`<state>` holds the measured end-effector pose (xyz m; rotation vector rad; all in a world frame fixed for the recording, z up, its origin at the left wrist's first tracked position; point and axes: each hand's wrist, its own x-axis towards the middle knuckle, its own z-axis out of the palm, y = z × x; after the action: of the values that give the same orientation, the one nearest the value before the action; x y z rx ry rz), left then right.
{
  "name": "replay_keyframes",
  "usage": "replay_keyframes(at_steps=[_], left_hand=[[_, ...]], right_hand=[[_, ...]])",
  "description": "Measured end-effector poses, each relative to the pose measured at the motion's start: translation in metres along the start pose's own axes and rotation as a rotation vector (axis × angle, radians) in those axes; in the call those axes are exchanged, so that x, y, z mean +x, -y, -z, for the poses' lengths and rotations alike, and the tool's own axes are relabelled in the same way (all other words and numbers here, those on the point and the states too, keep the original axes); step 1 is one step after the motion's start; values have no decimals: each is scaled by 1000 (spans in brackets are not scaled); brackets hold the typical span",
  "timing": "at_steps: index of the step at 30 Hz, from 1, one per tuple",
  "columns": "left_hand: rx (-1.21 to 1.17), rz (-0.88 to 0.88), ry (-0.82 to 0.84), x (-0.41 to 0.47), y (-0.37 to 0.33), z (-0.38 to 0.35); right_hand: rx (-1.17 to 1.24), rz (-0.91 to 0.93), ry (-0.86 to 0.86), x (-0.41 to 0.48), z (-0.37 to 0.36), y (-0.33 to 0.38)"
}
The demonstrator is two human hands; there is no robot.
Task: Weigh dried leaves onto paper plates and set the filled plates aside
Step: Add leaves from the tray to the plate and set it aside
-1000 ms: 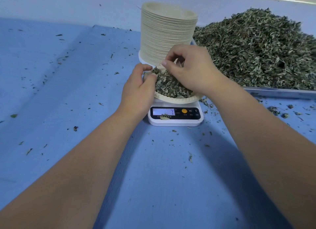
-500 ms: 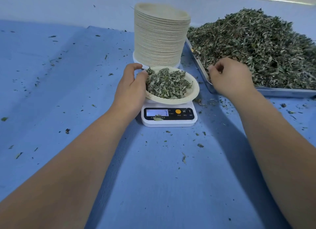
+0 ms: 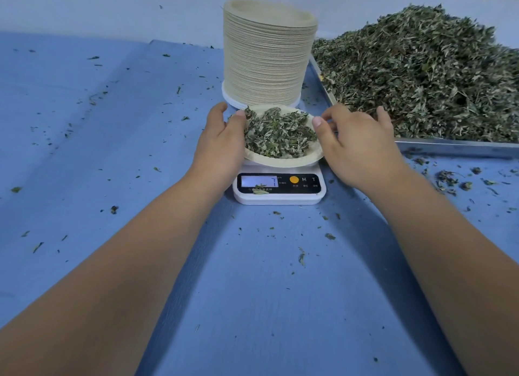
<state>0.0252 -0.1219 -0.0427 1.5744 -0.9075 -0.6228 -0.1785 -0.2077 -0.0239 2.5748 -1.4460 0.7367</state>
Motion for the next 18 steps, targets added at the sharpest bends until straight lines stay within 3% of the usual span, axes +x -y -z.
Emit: replay_keyframes(at_steps=[7,12,18], left_hand=[[-65,37,-8,1,-2,1],[-210,81,-124,6,-12,17],[-343,69,-320,9,-15,80]], right_hand=[[241,-48,38,-5,4,12],[344,15,-15,-10,13,39],[480,133,207,-11,15,96]])
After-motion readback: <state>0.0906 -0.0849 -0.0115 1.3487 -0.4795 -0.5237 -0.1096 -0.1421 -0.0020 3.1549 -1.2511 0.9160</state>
